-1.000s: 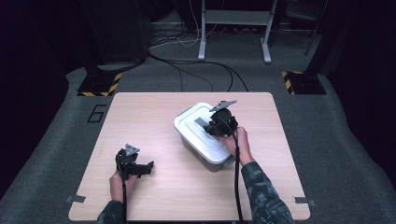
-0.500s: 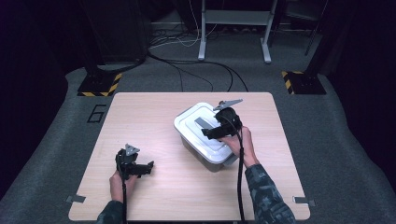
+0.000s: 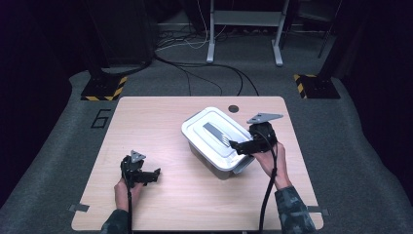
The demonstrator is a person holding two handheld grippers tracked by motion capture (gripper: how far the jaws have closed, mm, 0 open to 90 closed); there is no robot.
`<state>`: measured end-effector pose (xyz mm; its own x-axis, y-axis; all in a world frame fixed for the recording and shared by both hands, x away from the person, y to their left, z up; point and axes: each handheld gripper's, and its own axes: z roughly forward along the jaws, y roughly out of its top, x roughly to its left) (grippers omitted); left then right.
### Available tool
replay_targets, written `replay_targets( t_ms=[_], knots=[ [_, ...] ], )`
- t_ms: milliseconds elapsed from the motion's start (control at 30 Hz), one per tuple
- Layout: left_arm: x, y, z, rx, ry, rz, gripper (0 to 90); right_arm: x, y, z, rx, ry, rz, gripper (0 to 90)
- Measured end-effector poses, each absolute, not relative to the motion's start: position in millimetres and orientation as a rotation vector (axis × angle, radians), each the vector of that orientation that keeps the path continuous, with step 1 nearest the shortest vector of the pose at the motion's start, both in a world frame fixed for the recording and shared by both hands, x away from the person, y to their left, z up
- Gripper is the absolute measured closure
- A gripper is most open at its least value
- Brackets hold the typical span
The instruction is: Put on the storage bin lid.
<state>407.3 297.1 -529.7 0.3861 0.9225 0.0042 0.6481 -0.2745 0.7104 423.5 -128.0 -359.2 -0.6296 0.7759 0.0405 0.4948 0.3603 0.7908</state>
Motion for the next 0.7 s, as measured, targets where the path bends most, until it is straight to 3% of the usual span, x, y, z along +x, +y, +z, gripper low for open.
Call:
replay_targets(
  t_ms=[367,700],
  knots=[
    [407.5,296.1,-530.7,2.001,1.348,0.571,0.0,388.2,-194.3,-386.6,1.268,2.161,1.113,4.1],
    [407.4,296.0,-530.8,1.999,1.349,0.571,0.0,364.4,-237.1,-441.8,1.420,2.120,1.053,4.2]
  ],
)
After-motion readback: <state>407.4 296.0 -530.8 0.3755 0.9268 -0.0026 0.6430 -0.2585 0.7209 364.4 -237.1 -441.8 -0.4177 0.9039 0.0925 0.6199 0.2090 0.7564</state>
